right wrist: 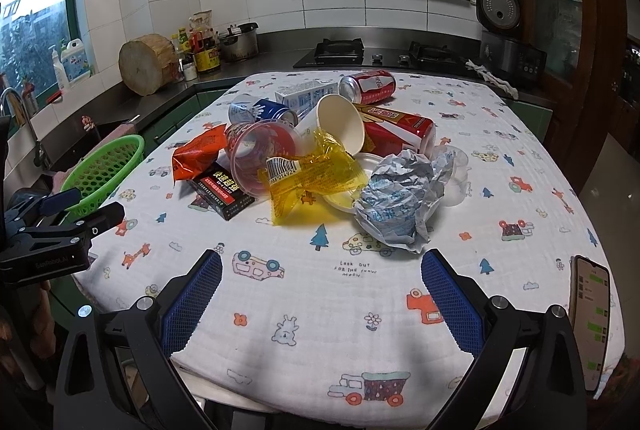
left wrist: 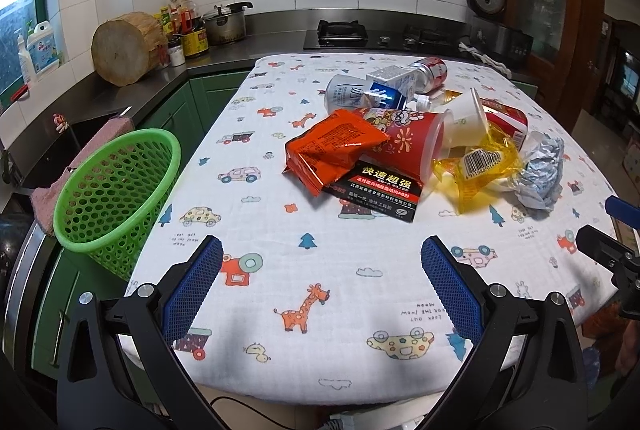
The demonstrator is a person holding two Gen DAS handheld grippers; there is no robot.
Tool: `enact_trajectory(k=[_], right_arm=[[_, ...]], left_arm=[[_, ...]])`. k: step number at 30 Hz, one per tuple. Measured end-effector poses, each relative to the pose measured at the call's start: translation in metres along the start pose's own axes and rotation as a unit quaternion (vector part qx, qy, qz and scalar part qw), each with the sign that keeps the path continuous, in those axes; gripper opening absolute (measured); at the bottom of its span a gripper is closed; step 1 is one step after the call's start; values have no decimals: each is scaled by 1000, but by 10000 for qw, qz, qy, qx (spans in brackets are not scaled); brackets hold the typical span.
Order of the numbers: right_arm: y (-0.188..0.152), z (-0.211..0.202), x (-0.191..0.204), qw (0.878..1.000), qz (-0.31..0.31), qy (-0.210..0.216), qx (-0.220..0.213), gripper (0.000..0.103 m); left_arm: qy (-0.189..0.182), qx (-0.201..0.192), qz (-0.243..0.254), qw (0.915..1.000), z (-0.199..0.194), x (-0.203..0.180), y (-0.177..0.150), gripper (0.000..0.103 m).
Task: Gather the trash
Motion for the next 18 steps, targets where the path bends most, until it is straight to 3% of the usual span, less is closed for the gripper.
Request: enact_trajectory(k=[18], right_arm=[[15, 7, -10, 10000, -45, 40, 40, 97]], left_arm=[[28, 83, 62, 9999, 10, -2, 16, 98]])
Point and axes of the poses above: each gripper's, at about its wrist camera, not at the fingertips, and z roughly the way its jaws point, x to its left, y to its top, the point moved 6 cm from there along z, roughly the way its jaws point, and after that the axes turned 6 degrees about y, right-handed, at the moved point
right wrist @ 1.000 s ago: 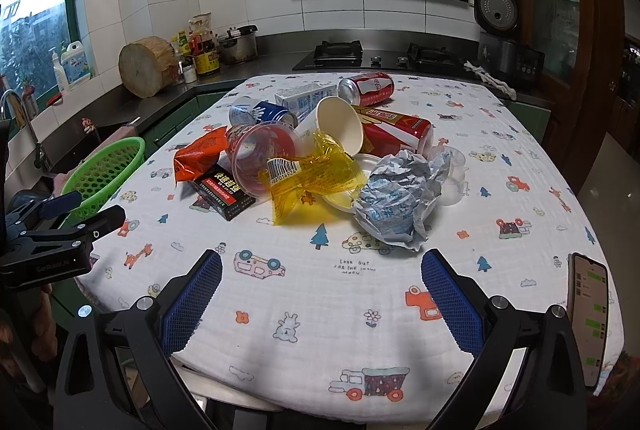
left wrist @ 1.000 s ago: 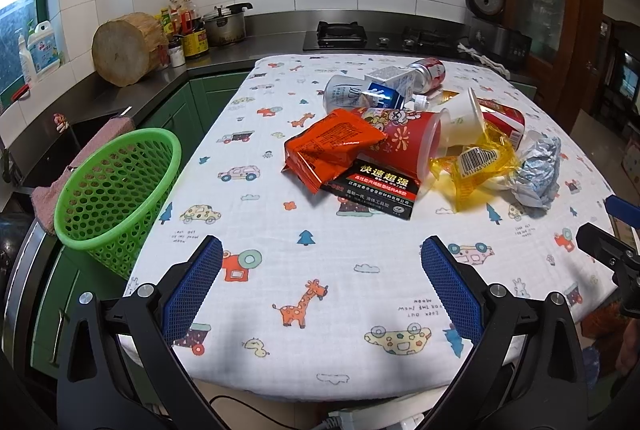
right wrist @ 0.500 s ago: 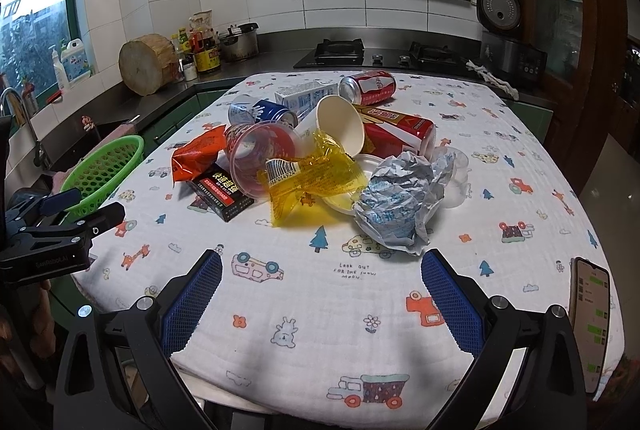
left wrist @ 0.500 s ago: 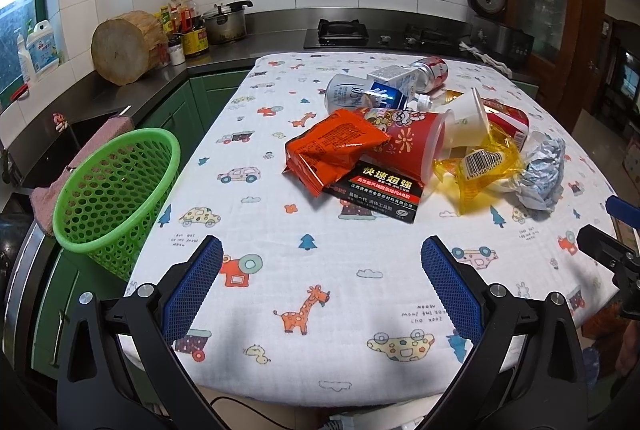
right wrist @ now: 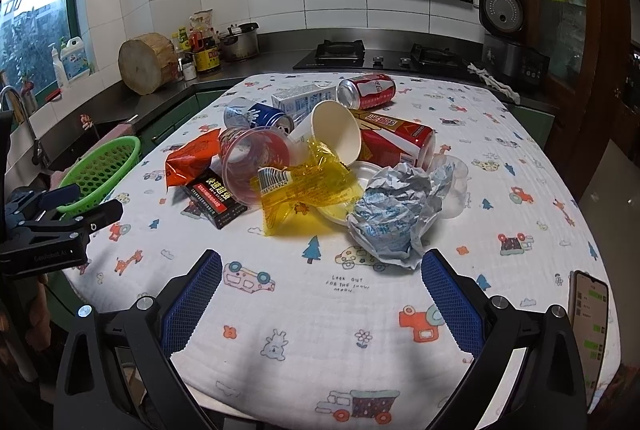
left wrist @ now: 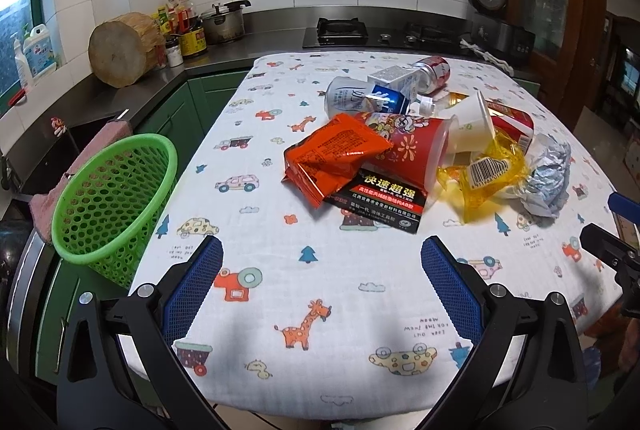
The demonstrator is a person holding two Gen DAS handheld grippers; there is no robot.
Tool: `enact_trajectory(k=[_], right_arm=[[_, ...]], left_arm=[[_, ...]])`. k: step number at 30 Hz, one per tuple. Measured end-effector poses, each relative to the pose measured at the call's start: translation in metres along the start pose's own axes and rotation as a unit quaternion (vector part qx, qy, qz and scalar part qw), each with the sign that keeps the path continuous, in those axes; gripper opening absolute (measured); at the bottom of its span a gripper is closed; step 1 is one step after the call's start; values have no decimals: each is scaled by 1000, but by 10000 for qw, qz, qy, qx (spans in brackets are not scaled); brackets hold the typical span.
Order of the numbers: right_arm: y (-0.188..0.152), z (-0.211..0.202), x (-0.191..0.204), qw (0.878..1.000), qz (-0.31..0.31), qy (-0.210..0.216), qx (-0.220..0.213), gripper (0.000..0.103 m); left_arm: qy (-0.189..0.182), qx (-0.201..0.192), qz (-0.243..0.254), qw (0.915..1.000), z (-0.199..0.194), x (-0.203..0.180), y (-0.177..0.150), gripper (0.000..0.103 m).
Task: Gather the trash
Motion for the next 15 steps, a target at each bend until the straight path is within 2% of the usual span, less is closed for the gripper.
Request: enact_trajectory(k=[15], right_arm=[[10, 15, -45, 9994, 63, -282, 209, 97]], left_arm=[[55, 27, 73, 10000, 18, 15, 19, 98]])
Point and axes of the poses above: each gripper's, at about its wrist camera, not at the fingertips, and z roughly the way its jaws point, x to its left, y to its top, the point moved 6 cm from there along z, roughly the way its jaws point, and after that the axes turned 6 degrees about y, right-handed, at the moved point
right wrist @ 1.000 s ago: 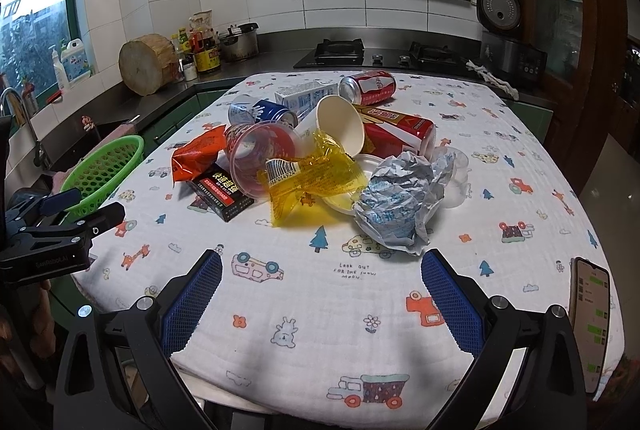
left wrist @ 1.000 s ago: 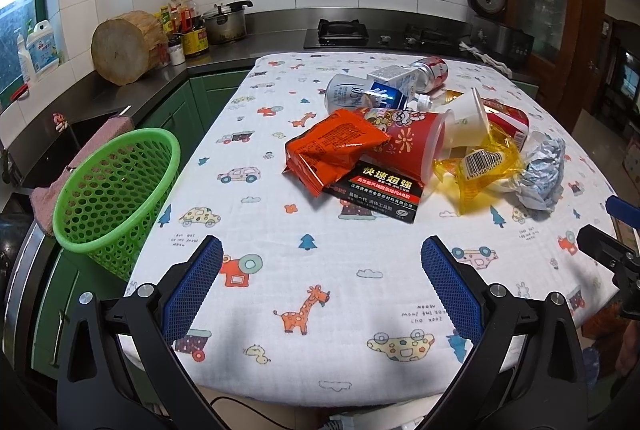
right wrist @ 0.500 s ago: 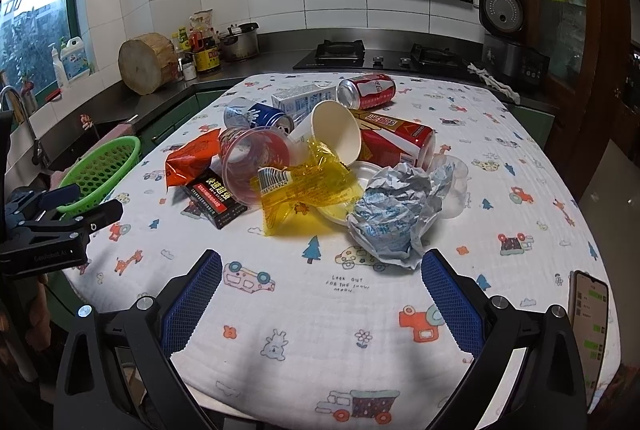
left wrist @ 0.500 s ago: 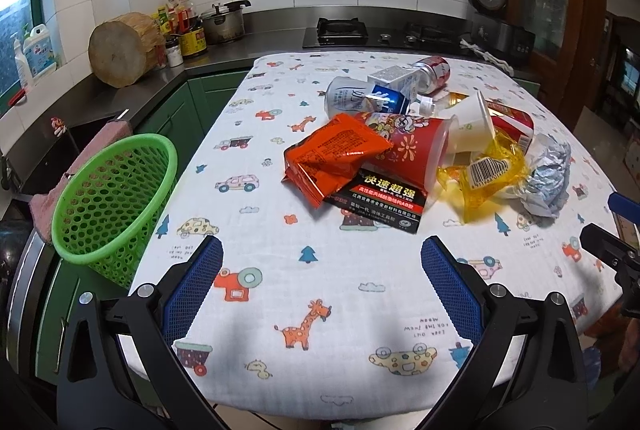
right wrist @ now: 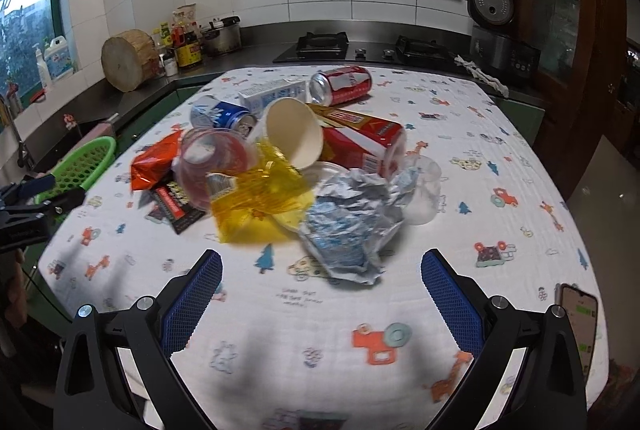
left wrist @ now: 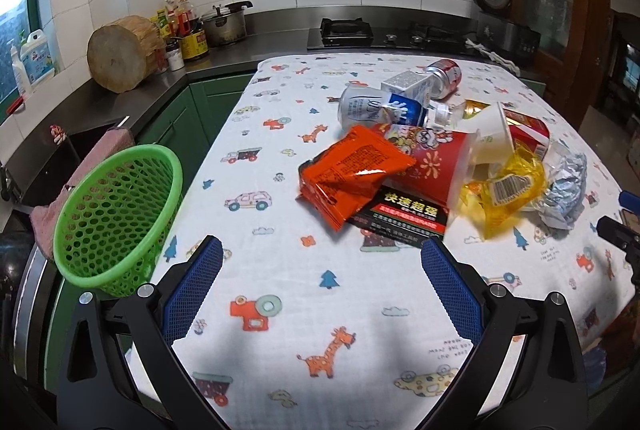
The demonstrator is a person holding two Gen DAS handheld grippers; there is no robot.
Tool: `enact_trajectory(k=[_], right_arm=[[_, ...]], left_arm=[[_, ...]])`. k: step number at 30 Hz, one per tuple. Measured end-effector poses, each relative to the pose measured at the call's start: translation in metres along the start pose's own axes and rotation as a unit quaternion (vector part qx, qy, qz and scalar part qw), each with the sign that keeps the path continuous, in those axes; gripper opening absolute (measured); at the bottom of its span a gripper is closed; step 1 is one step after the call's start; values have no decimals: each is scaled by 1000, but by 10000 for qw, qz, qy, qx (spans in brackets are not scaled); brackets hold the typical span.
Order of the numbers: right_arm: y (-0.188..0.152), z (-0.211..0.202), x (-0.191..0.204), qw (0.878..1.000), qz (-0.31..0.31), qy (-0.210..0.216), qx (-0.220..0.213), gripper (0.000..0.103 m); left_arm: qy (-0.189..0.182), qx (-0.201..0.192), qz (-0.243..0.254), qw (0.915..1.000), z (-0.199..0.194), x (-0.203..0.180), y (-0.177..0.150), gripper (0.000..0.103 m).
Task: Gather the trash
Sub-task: 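Grasp the orange snack bag with the left tool while the right tool grasps crumpled foil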
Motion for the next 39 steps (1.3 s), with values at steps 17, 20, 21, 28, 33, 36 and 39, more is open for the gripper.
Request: enact_trajectory(k=[17, 20, 21, 28, 33, 36, 39], right_arm=[[11, 47, -29, 9989, 310, 270, 237, 96], [12, 57, -34, 9982, 416, 297, 312, 89], [11, 61, -35, 9978, 470, 327, 349, 84], [11, 76, -44, 9955, 694, 466, 443, 78], [11, 83, -44, 9937, 781, 619, 503, 71], [10, 87, -44, 9923, 843, 729, 535, 66], [11, 87, -42, 9919, 848, 784, 531, 63]], left_arm=[[-345, 268, -16, 9990, 41, 4, 14, 98], [-421, 290, 56, 9987, 50, 1, 19, 98], [-432, 299, 95, 9986, 53, 0, 21, 98], [-600, 439, 545, 9957, 86, -16, 36, 97], [-765, 549, 855, 9919, 107, -25, 45, 98], [-954, 694, 983, 9881, 121, -31, 46, 98], [-1176, 827, 1029, 9842, 132, -36, 46, 98]])
Point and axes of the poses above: each gripper's, at about its wrist camera, not at the fingertips, and z roughly the way its jaws point, x to its left, y to its top, the point moved 6 cm from there along z, roughly the way its jaws point, and after that the axes turned 6 degrees about y, right-handed, at the moved point
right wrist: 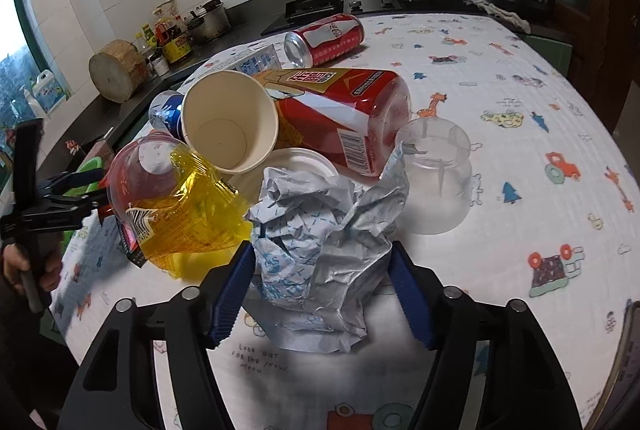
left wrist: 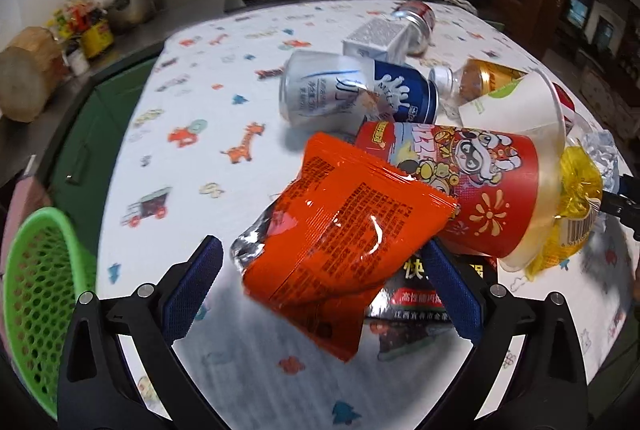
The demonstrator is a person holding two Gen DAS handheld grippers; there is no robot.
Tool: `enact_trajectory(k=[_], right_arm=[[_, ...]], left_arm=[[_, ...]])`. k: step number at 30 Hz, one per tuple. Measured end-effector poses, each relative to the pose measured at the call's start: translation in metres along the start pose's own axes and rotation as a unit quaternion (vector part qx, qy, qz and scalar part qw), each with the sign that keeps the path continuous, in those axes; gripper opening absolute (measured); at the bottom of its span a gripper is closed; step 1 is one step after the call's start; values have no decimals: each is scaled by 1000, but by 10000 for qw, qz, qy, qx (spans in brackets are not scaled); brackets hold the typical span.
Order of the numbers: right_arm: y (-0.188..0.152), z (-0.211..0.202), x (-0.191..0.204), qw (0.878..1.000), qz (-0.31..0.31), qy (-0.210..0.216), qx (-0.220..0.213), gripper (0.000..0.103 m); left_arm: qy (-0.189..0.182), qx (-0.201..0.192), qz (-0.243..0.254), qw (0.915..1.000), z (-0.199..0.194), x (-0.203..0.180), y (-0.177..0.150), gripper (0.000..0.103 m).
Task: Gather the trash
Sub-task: 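Grasp the orange snack bag with the left tool while the right tool grasps crumpled foil, then carry the orange snack bag with the left tool and drop it into the green basket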
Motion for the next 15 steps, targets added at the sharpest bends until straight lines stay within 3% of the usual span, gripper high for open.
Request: enact_trajectory(k=[6, 10, 15], right_arm=[[1, 0, 1, 10000, -15, 42, -29, 57], [1, 0, 0, 9999, 58, 70, -66, 52], [1, -4, 2, 9998, 61, 25, -171, 48]], left_arm=[[-275, -35, -31, 9996, 6, -1, 3, 97], [-395, -60, -107, 9991, 5, 1, 3, 72], [-332, -185, -191, 9991, -1, 5, 1, 61]])
Point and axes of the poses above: each gripper's, at about its wrist camera, not at the fingertips, and z roughly the way its jaws point, x to its left, y to its top, the point moved 6 cm from there along z, roughly the way its jaws point, and after that the axes turned 6 degrees about y, right-handed, at the moved point
